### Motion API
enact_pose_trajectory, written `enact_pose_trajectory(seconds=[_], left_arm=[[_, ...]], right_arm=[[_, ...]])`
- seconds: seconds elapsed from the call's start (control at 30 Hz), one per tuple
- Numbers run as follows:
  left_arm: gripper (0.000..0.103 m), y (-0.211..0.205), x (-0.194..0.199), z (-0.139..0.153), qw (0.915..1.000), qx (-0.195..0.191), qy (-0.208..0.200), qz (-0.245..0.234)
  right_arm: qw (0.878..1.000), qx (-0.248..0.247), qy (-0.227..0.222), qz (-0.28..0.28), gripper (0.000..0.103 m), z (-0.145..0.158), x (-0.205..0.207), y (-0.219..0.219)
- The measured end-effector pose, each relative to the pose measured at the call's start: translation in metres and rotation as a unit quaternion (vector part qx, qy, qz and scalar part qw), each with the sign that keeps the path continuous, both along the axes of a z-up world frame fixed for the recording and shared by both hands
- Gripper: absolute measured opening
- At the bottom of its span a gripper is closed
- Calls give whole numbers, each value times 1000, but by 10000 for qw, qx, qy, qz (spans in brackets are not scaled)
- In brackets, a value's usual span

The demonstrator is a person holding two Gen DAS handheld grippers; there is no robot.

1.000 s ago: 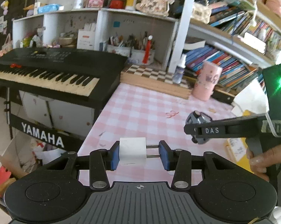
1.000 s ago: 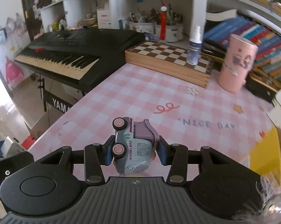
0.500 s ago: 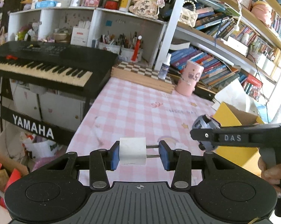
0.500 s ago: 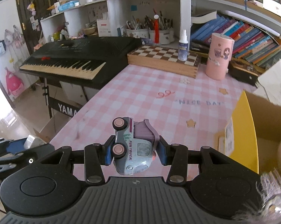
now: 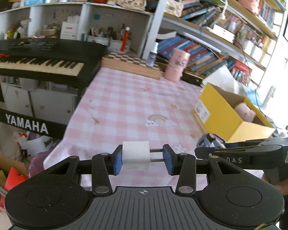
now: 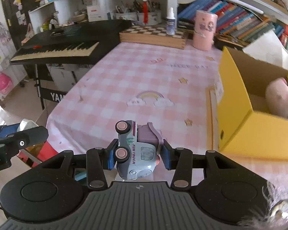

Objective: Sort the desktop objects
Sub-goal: 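Carry the white plug and grey toy car with both tools over the yellow box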

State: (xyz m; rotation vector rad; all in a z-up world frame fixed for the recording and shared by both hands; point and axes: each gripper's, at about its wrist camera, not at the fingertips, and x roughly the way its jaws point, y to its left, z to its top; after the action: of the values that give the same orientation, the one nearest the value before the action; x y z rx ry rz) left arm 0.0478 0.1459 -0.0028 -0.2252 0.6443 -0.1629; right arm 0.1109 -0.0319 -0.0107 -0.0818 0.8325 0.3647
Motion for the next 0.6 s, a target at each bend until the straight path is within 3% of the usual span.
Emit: enact_pose_trajectory(seconds=[0.3, 0.6], left_arm=[[42, -30, 2, 0, 9977, 21, -31, -680], [42, -75, 12, -5, 9902, 3, 39, -1398]], right_arm=[[9982, -101, 67, -589, 43, 1, -26, -29], [9928, -140, 148, -1181, 43, -3, -45, -73]])
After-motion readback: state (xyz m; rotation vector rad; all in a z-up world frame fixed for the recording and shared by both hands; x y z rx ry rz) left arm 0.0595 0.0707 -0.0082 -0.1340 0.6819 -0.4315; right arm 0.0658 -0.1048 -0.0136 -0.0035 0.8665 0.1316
